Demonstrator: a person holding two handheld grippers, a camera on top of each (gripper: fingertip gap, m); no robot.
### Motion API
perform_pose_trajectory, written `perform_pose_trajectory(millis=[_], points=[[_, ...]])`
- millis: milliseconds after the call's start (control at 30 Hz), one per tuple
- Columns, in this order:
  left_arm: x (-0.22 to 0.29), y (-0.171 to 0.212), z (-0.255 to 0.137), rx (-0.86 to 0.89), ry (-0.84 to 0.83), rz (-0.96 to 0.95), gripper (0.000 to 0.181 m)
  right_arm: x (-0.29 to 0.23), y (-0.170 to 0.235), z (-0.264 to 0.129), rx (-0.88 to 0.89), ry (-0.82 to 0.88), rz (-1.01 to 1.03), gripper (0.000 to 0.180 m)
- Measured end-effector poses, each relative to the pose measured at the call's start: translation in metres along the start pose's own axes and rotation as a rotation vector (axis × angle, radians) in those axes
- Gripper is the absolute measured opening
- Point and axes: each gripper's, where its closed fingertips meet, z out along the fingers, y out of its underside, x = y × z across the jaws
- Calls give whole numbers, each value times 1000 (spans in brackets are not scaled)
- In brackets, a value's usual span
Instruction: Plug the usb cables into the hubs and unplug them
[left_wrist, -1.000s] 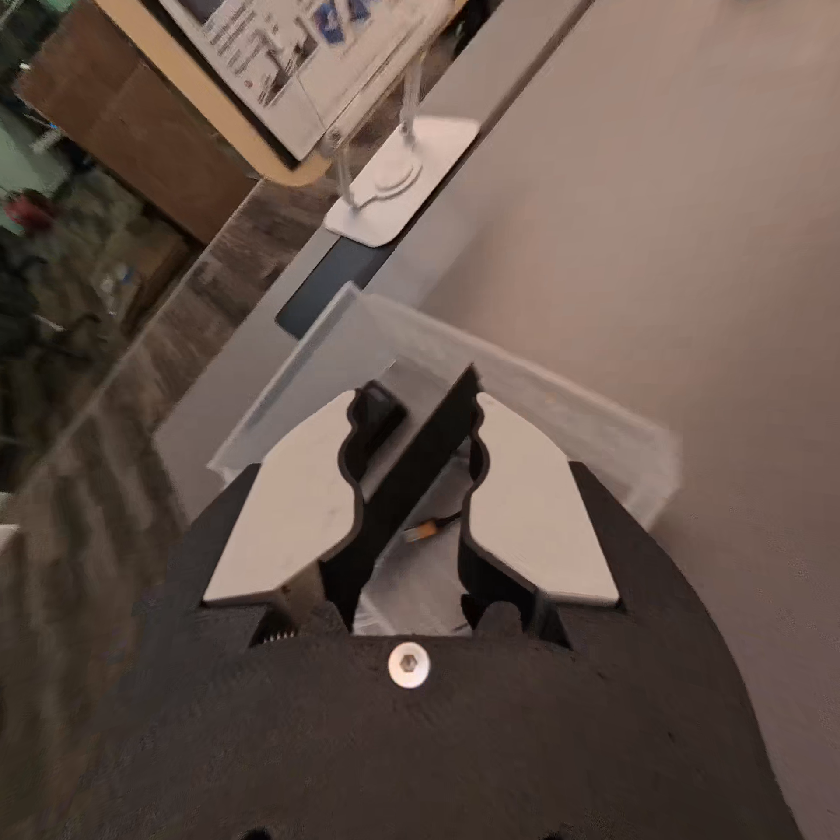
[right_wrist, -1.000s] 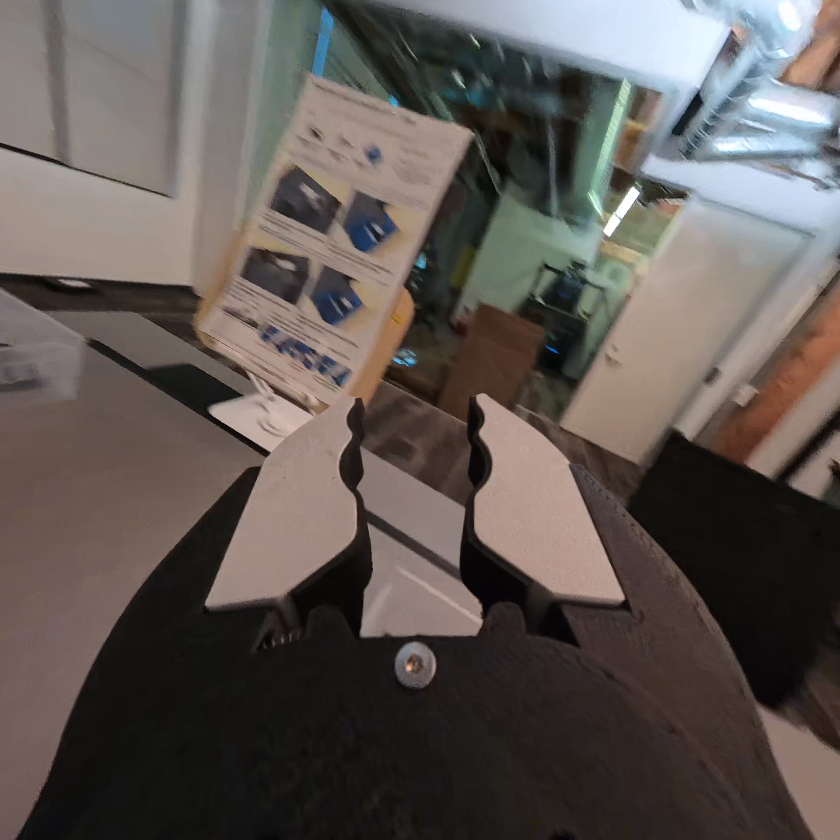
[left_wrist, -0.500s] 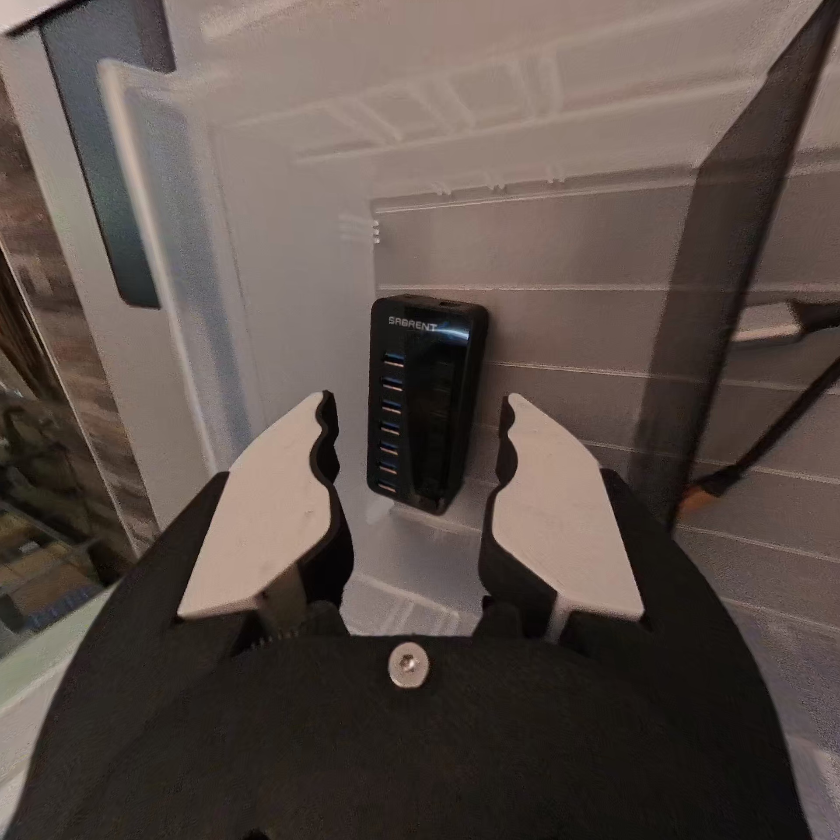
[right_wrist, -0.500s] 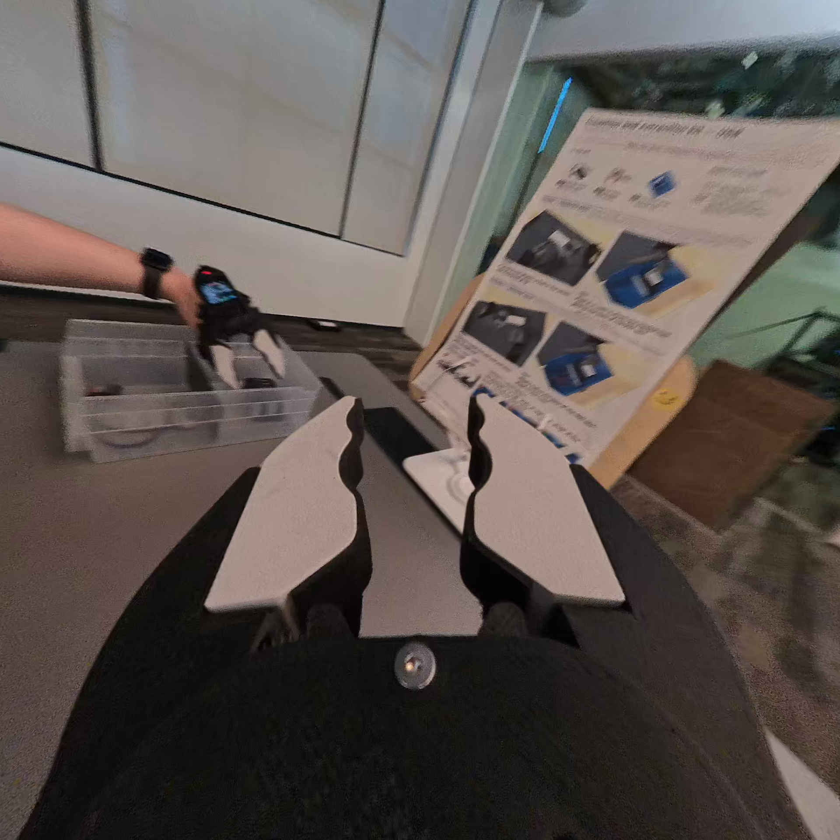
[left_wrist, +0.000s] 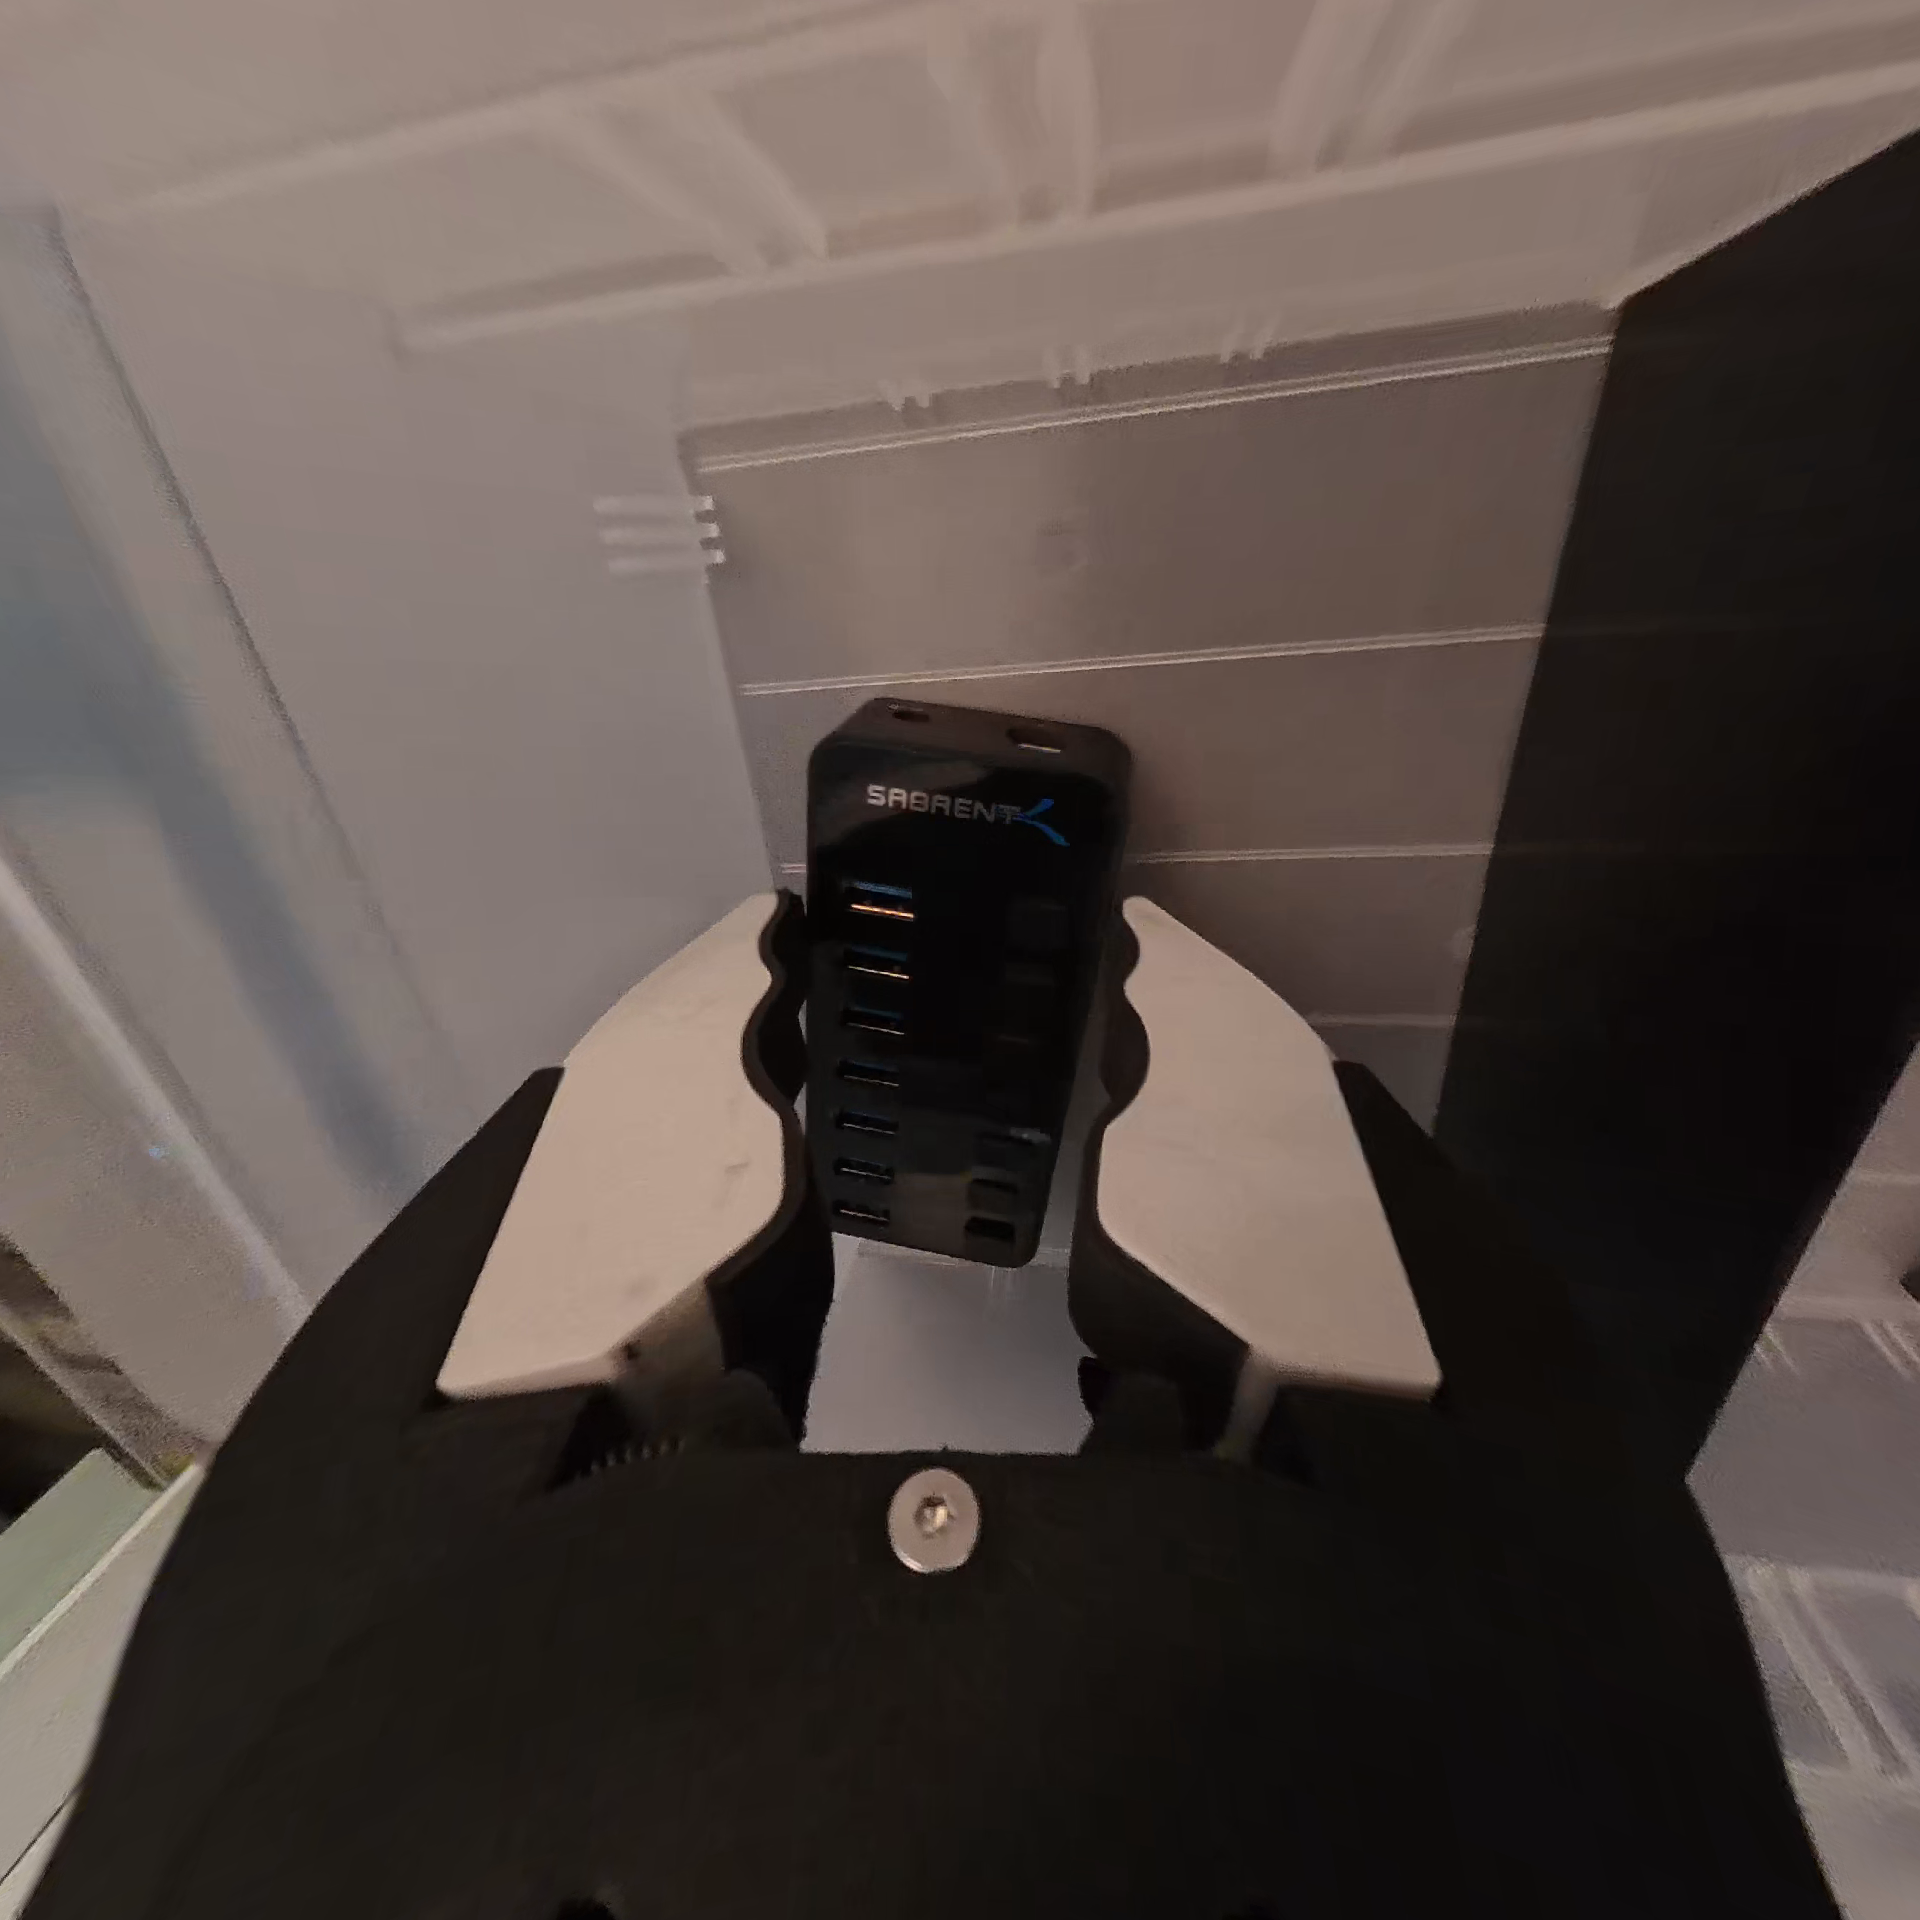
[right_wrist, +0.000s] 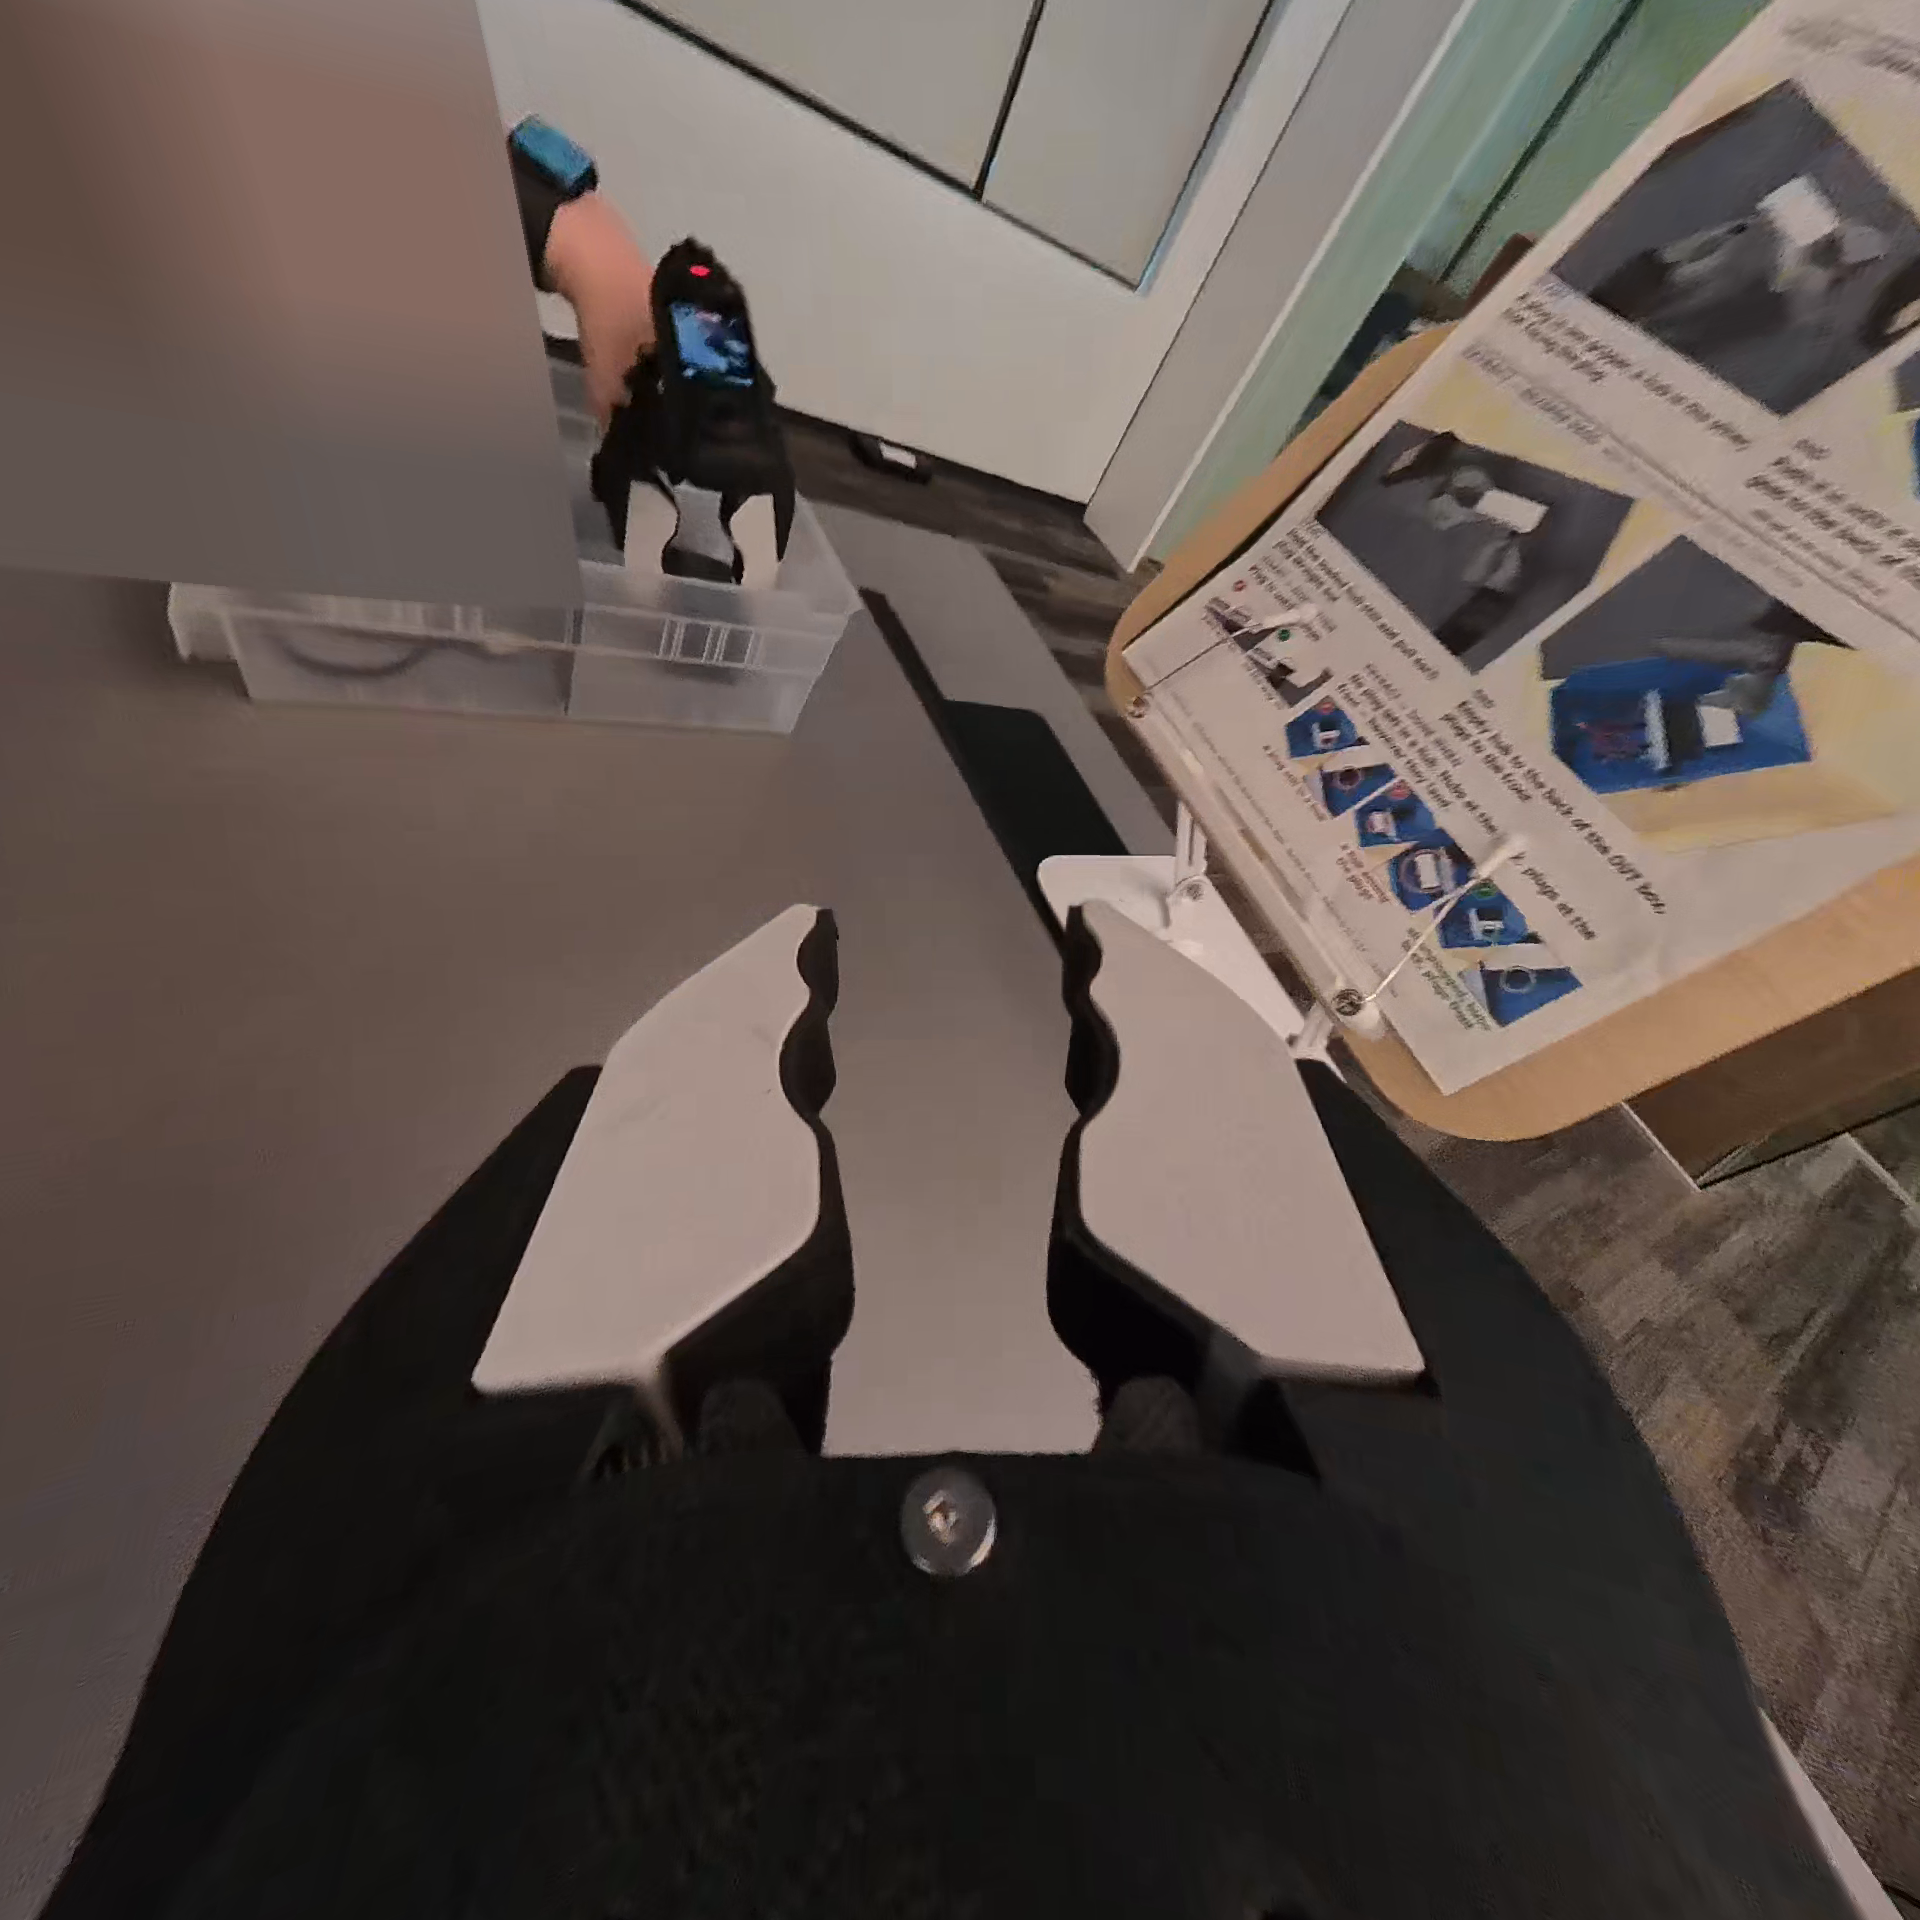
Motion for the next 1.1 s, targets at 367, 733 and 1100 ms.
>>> perform_pose_trajectory(millis=[367, 733, 1100], points=[[1, 21, 4, -59, -49, 82, 55, -8, 10, 8, -30, -41, -14, 40], [-16, 3, -39, 86, -211, -123, 55, -13, 0, -5, -16, -36, -35, 38], [15, -143, -195, 547, -339, -432, 54, -1, -31, -51, 26, 67, -44, 37]])
